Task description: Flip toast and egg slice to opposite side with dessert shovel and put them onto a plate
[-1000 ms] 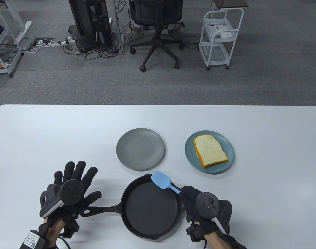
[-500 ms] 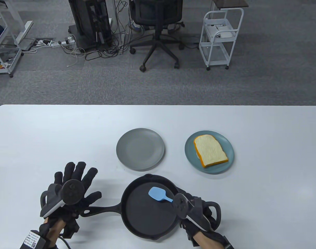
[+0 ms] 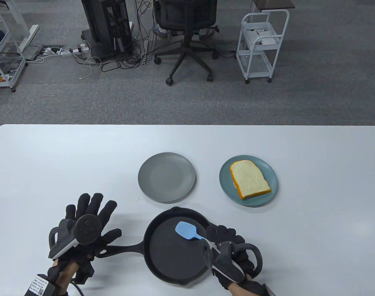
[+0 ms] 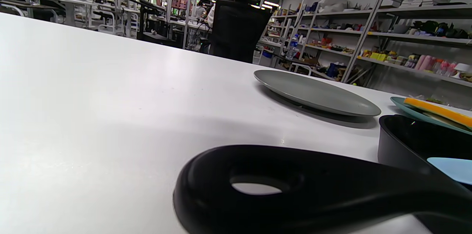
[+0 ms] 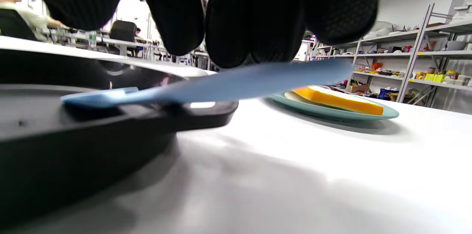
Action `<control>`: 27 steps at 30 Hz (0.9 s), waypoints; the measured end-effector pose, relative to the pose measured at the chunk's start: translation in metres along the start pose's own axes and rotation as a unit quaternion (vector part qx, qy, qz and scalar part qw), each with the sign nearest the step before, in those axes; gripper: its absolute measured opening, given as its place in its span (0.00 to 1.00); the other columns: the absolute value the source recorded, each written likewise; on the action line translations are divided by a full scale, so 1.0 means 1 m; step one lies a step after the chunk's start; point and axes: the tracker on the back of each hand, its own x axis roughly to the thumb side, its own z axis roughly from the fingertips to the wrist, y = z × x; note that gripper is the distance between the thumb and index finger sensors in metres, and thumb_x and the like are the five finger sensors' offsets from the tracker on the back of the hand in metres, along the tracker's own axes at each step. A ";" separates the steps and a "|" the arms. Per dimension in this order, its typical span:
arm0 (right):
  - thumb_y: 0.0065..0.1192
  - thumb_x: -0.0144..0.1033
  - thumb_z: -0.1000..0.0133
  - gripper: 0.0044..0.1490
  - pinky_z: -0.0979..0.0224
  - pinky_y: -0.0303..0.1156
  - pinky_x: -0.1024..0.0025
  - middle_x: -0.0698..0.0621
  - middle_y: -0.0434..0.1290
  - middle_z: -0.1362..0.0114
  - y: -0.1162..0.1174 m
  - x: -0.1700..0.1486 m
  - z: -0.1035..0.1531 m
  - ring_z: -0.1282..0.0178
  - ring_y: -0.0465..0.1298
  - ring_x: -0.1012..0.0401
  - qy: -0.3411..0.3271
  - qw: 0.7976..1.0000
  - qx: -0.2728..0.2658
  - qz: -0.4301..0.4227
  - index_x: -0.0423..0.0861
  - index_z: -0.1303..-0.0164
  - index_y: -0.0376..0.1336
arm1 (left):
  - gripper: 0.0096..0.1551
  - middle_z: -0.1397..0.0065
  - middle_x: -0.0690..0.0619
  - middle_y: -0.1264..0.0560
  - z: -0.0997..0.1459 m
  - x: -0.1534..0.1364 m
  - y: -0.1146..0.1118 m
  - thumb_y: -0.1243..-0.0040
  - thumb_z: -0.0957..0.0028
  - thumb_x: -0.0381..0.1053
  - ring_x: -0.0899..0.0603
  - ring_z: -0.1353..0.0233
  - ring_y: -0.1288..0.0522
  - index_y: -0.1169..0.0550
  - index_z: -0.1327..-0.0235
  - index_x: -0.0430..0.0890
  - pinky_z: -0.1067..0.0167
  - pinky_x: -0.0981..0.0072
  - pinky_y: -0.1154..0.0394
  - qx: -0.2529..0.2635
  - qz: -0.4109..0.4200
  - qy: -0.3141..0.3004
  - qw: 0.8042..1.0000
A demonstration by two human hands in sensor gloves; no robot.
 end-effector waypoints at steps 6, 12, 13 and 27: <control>0.57 0.69 0.54 0.51 0.21 0.57 0.37 0.45 0.64 0.12 -0.011 -0.024 0.001 0.14 0.59 0.42 -0.002 0.997 -0.026 -0.075 0.55 0.21 0.61 | 0.56 0.10 0.54 0.62 -0.001 0.001 -0.001 0.59 0.68 0.81 0.35 0.13 0.70 0.51 0.20 0.68 0.22 0.31 0.69 -0.002 -0.002 -0.001 1.000; 0.51 0.74 0.56 0.55 0.18 0.40 0.30 0.47 0.50 0.05 -0.017 -0.057 0.000 0.08 0.44 0.43 0.024 0.992 -0.034 -0.123 0.59 0.17 0.54 | 0.57 0.10 0.54 0.63 0.000 0.002 -0.001 0.59 0.68 0.82 0.35 0.13 0.71 0.51 0.20 0.68 0.23 0.31 0.69 -0.002 -0.003 -0.004 1.000; 0.50 0.74 0.56 0.56 0.19 0.39 0.29 0.47 0.49 0.04 -0.017 -0.063 -0.001 0.08 0.42 0.43 0.028 0.992 -0.026 -0.124 0.59 0.16 0.53 | 0.57 0.10 0.53 0.63 0.000 0.002 -0.001 0.59 0.68 0.82 0.35 0.13 0.71 0.51 0.19 0.67 0.23 0.31 0.69 -0.002 -0.003 -0.004 1.000; 0.52 0.72 0.54 0.55 0.19 0.37 0.29 0.47 0.47 0.04 -0.011 -0.080 -0.004 0.08 0.40 0.43 0.063 0.991 -0.017 -0.115 0.59 0.16 0.52 | 0.57 0.10 0.53 0.63 0.000 0.004 -0.003 0.60 0.68 0.82 0.35 0.13 0.71 0.52 0.19 0.67 0.23 0.31 0.69 -0.001 -0.008 -0.009 1.000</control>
